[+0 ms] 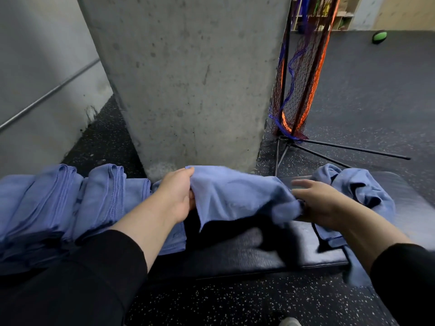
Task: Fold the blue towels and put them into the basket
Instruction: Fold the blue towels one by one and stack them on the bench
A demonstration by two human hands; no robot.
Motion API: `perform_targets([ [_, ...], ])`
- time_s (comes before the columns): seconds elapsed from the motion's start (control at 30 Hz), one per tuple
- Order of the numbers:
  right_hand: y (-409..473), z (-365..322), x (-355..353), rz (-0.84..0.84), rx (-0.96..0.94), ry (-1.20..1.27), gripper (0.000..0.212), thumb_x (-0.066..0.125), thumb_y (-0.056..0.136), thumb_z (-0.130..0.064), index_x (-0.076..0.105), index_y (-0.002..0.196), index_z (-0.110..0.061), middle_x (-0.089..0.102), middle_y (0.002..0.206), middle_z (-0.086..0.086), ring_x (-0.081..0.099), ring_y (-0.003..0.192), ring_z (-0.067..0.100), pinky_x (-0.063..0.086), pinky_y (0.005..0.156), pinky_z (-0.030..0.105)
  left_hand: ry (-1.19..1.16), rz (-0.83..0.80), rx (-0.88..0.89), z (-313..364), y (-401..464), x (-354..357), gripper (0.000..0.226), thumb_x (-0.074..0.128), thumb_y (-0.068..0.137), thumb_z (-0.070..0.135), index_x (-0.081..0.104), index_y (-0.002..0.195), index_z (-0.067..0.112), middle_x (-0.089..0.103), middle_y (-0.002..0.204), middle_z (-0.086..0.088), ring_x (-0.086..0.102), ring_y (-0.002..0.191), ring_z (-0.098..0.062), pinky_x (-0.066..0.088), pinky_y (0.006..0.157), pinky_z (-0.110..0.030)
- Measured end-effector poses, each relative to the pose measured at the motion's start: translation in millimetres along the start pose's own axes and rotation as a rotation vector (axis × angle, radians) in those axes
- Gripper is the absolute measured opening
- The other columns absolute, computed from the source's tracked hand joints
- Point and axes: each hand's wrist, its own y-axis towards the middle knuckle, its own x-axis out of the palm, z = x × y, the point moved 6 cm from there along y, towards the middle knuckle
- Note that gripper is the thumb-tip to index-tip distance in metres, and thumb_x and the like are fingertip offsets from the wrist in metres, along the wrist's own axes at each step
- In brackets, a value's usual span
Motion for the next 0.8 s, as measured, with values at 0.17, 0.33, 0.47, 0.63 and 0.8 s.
perform_targets([
  [0.17, 2, 8, -9, 0.177, -0.011, -0.163, 0.048, 0.046, 0.091, 0.007, 0.053, 0.135, -0.012, 0.049, 0.071, 0.006, 0.043, 0.053, 0.015, 0.041, 0.041, 0.021, 0.127, 0.069, 0.037, -1, -5, -7, 0.017, 0.052, 0.104, 0.021, 0.066, 0.108, 0.011, 0.07, 0.104, -0.014, 0.067, 0.088, -0.027, 0.054, 0.075, -0.034],
  [0.33, 1, 6, -22, 0.29, -0.164, -0.659, 0.041, 0.05, 0.089, -0.001, 0.055, 0.128, -0.013, 0.058, 0.087, 0.003, 0.048, 0.061, 0.017, 0.036, 0.049, 0.021, 0.349, 0.049, 0.099, 1, -16, -8, 0.016, 0.053, 0.091, 0.002, 0.062, 0.08, 0.01, 0.059, 0.087, -0.015, 0.054, 0.076, -0.023, 0.043, 0.069, -0.028],
  [0.47, 3, 14, -23, 0.289, -0.206, -1.0, 0.027, 0.057, 0.09, -0.013, 0.056, 0.117, -0.017, 0.067, 0.113, 0.012, 0.051, 0.083, 0.024, 0.036, 0.068, 0.029, 1.085, 0.014, 0.424, 9, -31, 5, 0.038, 0.052, 0.092, 0.006, 0.058, 0.128, 0.018, 0.063, 0.112, -0.011, 0.057, 0.089, -0.023, 0.037, 0.061, -0.025],
  [0.63, -13, 38, -9, 0.314, -0.358, -1.436, 0.012, 0.057, 0.09, -0.019, 0.063, 0.099, -0.022, 0.053, 0.109, 0.007, 0.056, 0.1, 0.033, 0.048, 0.074, 0.037, 1.84, -0.148, 0.622, -40, -41, 15, 0.035, 0.06, 0.09, 0.016, 0.055, 0.124, 0.017, 0.053, 0.119, -0.012, 0.058, 0.107, -0.037, 0.048, 0.077, -0.04],
  [0.8, -35, 54, 13, 0.208, -0.832, -1.479, 0.005, 0.062, 0.083, -0.028, 0.065, 0.079, -0.025, 0.058, 0.09, -0.001, 0.061, 0.084, 0.028, 0.043, 0.069, 0.039, 1.966, -0.484, 0.842, -98, -74, 25, 0.032, 0.049, 0.098, 0.049, 0.061, 0.114, 0.025, 0.049, 0.12, -0.002, 0.049, 0.119, -0.027, 0.036, 0.097, -0.038],
])
